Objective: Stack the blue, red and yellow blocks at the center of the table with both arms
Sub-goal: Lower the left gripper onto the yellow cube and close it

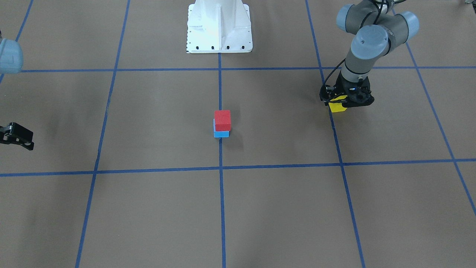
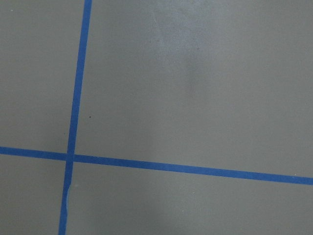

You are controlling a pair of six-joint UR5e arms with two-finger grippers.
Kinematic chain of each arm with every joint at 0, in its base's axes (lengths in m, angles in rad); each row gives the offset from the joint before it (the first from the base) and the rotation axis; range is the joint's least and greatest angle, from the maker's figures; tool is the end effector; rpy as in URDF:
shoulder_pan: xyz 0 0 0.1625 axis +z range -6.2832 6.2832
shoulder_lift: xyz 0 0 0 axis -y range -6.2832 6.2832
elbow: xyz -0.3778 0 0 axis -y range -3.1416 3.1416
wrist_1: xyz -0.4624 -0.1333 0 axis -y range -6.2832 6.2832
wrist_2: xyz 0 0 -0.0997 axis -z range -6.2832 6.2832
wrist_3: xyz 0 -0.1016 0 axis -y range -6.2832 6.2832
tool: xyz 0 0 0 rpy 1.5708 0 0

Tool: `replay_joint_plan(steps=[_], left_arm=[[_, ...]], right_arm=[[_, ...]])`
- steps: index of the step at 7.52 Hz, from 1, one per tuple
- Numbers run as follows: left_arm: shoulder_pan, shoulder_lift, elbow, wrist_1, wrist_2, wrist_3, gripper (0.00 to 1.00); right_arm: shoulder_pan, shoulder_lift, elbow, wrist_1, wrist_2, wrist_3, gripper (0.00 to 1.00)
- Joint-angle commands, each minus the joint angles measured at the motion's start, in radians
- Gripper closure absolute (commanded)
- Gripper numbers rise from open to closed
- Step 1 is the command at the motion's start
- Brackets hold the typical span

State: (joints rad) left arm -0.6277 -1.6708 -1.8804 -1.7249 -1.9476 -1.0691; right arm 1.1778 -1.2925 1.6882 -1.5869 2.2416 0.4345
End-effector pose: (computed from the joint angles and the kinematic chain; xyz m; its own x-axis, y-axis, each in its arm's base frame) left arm 0.4266 -0.4280 0.3808 0.7859 -0.0178 -0.6181 0.0103 0.9998 -0.0157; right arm -0.1851 -0.6297 0.3845 0.7261 -0.1039 0.6797 0.0552 0.9941 0.0931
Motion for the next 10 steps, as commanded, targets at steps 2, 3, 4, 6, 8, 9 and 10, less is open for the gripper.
replay_joint_plan(steps=[2, 3, 4, 6, 8, 9, 10], left_arm=[[0.011, 0.003, -0.005, 0.001, -0.001, -0.005, 0.10], [0.011, 0.003, -0.005, 0.004, 0.001, -0.005, 0.35], [0.009, 0.005, -0.006, 0.004, 0.005, -0.003, 0.63], [0.005, 0.028, -0.049, 0.013, -0.001, 0.006, 1.00], [-0.038, 0.013, -0.175, 0.138, -0.083, 0.021, 1.00], [-0.075, -0.057, -0.212, 0.239, -0.088, 0.024, 1.00], [-0.113, -0.214, -0.212, 0.412, -0.091, 0.024, 1.00]], right_arm=[[0.002, -0.004, 0.024, -0.004, 0.000, 0.001, 0.00], [0.002, -0.016, 0.046, -0.008, 0.000, 0.004, 0.00], [0.002, -0.017, 0.063, -0.010, 0.001, 0.029, 0.00], [0.002, -0.028, 0.080, -0.012, 0.004, 0.038, 0.00], [0.002, -0.030, 0.079, -0.012, 0.004, 0.038, 0.00], [0.002, -0.031, 0.079, -0.010, 0.004, 0.038, 0.00], [0.002, -0.031, 0.077, -0.012, 0.004, 0.038, 0.00]])
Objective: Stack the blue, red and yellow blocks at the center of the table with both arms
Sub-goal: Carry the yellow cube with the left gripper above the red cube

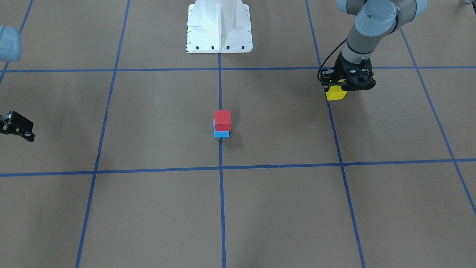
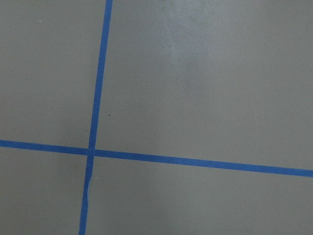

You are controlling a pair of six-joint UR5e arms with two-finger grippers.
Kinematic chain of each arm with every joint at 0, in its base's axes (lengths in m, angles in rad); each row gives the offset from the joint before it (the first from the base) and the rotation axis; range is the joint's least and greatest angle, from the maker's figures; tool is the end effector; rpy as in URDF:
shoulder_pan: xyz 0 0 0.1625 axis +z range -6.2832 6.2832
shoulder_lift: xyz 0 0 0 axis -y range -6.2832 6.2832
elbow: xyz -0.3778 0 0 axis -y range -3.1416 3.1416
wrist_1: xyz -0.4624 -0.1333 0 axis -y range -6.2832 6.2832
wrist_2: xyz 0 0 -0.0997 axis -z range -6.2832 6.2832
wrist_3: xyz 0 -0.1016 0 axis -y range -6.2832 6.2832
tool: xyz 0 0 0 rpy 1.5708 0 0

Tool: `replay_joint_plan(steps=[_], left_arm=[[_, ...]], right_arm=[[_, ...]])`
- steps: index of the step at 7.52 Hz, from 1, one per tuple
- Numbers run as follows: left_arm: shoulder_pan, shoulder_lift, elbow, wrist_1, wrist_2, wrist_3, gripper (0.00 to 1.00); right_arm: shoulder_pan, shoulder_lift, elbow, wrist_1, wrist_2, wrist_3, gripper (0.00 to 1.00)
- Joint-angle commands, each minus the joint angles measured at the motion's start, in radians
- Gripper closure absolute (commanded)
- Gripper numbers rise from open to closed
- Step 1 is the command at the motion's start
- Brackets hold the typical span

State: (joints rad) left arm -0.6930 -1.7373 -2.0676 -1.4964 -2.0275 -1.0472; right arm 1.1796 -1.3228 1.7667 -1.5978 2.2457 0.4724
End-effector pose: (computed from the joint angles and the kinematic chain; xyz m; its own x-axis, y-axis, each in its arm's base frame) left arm 0.3747 -0.4262 0.2708 0.7465 -0.0366 -0.6644 0.0135 0.9991 -0.0398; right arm -0.1770 -0.6124 0.3623 0.7155 -0.0888 0.6930 0.0259 0.9946 0.1006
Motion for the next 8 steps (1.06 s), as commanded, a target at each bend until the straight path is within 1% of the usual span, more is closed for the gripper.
replay_joint_plan(steps=[1, 2, 3, 4, 5, 6, 7, 8], left_arm=[[-0.058, -0.374, 0.006, 0.457, -0.007, 0.004, 1.00], [-0.057, -0.519, 0.042, 0.570, -0.008, 0.022, 1.00], [-0.053, -0.586, 0.103, 0.568, -0.014, 0.024, 1.00], [-0.036, -0.682, 0.200, 0.559, -0.016, 0.024, 1.00], [-0.004, -0.761, 0.312, 0.506, -0.017, 0.022, 1.00], [0.025, -0.790, 0.430, 0.376, -0.017, 0.015, 1.00], [0.033, -0.807, 0.514, 0.266, -0.017, 0.007, 1.00], [0.036, -0.818, 0.549, 0.222, -0.057, 0.007, 1.00]], right_arm=[[0.000, -0.001, -0.001, -0.001, 0.002, -0.001, 0.00], [0.000, -0.001, -0.003, -0.001, 0.002, -0.001, 0.00], [0.000, -0.001, -0.003, -0.001, 0.002, -0.001, 0.00], [0.002, 0.001, -0.001, -0.001, 0.003, -0.001, 0.00], [0.005, -0.001, 0.000, 0.001, 0.021, 0.000, 0.00], [0.009, 0.001, 0.000, 0.001, 0.028, 0.000, 0.00], [0.012, 0.001, 0.002, 0.001, 0.031, 0.000, 0.00], [0.012, -0.001, 0.005, -0.001, 0.031, 0.000, 0.00]])
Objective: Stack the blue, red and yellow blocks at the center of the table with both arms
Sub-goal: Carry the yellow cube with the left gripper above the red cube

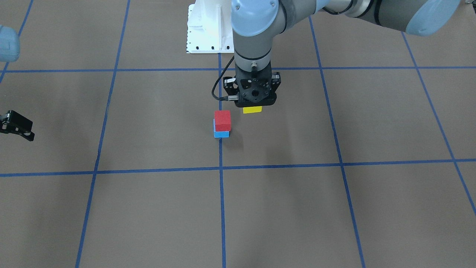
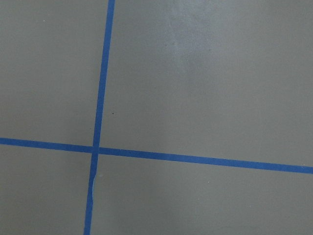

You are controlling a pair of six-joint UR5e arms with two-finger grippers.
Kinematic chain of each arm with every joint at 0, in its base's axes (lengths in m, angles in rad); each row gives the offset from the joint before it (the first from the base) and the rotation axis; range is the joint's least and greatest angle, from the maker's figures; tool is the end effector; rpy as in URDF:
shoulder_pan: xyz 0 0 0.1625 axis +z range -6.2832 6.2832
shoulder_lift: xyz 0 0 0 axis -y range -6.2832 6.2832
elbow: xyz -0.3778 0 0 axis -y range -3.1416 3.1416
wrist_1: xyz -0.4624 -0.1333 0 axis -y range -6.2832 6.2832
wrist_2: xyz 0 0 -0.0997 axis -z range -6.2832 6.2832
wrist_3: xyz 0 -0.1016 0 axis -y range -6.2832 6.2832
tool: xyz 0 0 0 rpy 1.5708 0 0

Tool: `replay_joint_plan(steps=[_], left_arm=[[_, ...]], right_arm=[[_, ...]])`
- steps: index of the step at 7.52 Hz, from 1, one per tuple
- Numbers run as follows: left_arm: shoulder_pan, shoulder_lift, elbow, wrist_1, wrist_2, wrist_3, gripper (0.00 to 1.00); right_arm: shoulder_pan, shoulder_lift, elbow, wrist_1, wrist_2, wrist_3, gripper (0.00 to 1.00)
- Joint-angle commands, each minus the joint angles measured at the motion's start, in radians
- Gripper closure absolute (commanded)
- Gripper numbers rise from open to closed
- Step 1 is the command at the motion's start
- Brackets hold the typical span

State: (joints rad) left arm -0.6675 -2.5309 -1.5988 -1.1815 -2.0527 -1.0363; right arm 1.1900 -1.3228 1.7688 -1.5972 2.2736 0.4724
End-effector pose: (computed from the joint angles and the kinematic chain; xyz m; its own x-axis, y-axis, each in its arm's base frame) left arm 0.4941 -0.4992 0.0112 0.7332 -0.0031 -0.6801 -0.0350 0.9985 -0.0423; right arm -0.1723 -0.6124 0.3595 0.6981 -0.0844 0.7110 0.0244 0.9953 0.0942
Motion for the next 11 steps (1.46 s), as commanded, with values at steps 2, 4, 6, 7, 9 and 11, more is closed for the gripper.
replay_joint_plan(steps=[2, 4, 6, 7, 9, 11], left_arm=[[0.014, -0.035, 0.086, -0.099, -0.063, -0.005, 1.00], [0.035, -0.032, 0.117, -0.156, -0.063, -0.007, 1.00], [0.037, -0.032, 0.163, -0.217, -0.063, -0.036, 1.00], [0.048, -0.031, 0.166, -0.218, -0.063, -0.038, 1.00], [0.066, -0.028, 0.165, -0.219, -0.063, -0.082, 1.00], [0.074, -0.026, 0.165, -0.221, -0.063, -0.084, 0.76]], right_arm=[[0.002, -0.003, 0.003, -0.001, 0.003, 0.000, 0.00], [0.006, -0.003, 0.003, -0.001, 0.003, 0.000, 0.00], [0.008, -0.003, 0.001, -0.001, 0.003, -0.001, 0.00], [0.008, -0.003, 0.003, -0.001, 0.003, -0.001, 0.00], [0.010, -0.003, 0.001, -0.001, 0.003, -0.001, 0.00], [0.011, -0.003, 0.001, -0.003, 0.003, -0.001, 0.00]])
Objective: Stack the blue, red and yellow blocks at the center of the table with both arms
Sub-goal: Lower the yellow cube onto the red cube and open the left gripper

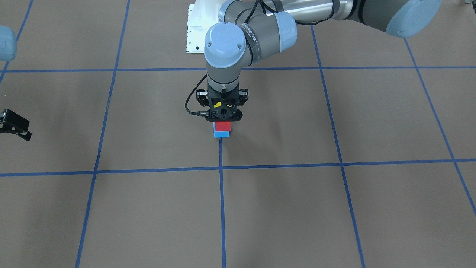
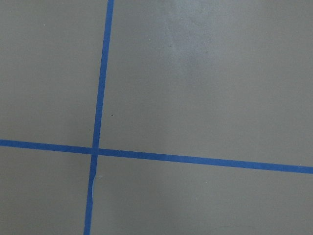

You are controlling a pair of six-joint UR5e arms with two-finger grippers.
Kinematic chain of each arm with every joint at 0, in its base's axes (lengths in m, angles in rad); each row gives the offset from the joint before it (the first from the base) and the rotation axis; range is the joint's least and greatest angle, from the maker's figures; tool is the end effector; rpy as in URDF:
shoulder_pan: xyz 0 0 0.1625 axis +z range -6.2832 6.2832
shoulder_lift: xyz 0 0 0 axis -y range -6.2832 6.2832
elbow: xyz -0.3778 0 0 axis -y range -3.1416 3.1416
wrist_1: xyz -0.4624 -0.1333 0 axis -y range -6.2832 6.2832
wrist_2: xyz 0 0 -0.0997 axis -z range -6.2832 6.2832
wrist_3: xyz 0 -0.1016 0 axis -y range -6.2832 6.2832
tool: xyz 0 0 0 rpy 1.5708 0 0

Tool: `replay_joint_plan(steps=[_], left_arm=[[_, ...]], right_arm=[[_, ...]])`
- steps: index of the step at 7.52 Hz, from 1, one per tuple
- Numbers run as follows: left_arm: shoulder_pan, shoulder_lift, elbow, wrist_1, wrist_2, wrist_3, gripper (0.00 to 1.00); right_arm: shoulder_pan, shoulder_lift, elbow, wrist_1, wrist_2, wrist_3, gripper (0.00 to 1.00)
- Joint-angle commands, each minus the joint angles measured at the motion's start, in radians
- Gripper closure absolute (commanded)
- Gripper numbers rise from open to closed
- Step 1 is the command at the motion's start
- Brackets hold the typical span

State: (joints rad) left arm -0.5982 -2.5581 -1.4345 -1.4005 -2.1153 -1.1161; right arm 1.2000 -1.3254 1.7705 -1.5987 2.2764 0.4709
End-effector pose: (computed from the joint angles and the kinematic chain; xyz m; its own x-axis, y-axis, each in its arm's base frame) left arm 0.5762 -0.4903 0.0277 0.6702 -0.0021 -0.7422 -0.0913 0.9922 -0.0852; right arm -0.1660 -0.6131 0.3602 0.6977 -0.0775 0.7122 0.0165 0.9956 0.0921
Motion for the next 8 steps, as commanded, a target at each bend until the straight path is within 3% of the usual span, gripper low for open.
replay_joint_plan(steps=[1, 2, 3, 7, 8], left_arm=[[0.003, -0.001, -0.004, -0.006, 0.000, -0.005, 0.51], [0.000, 0.001, -0.006, -0.018, 0.000, -0.007, 0.23], [-0.006, 0.001, -0.007, -0.018, 0.002, -0.007, 0.02], [-0.025, 0.007, -0.029, -0.009, 0.003, -0.007, 0.00], [-0.067, 0.053, -0.111, 0.003, 0.002, -0.005, 0.00]], right_arm=[[0.001, 0.000, 0.000, -0.001, 0.000, 0.000, 0.00], [0.001, 0.000, -0.002, -0.001, 0.000, 0.000, 0.00], [0.003, 0.000, -0.002, -0.001, 0.000, 0.000, 0.00], [0.006, 0.002, -0.002, -0.001, 0.000, 0.000, 0.00], [0.007, 0.002, 0.000, -0.001, 0.002, 0.000, 0.00]])
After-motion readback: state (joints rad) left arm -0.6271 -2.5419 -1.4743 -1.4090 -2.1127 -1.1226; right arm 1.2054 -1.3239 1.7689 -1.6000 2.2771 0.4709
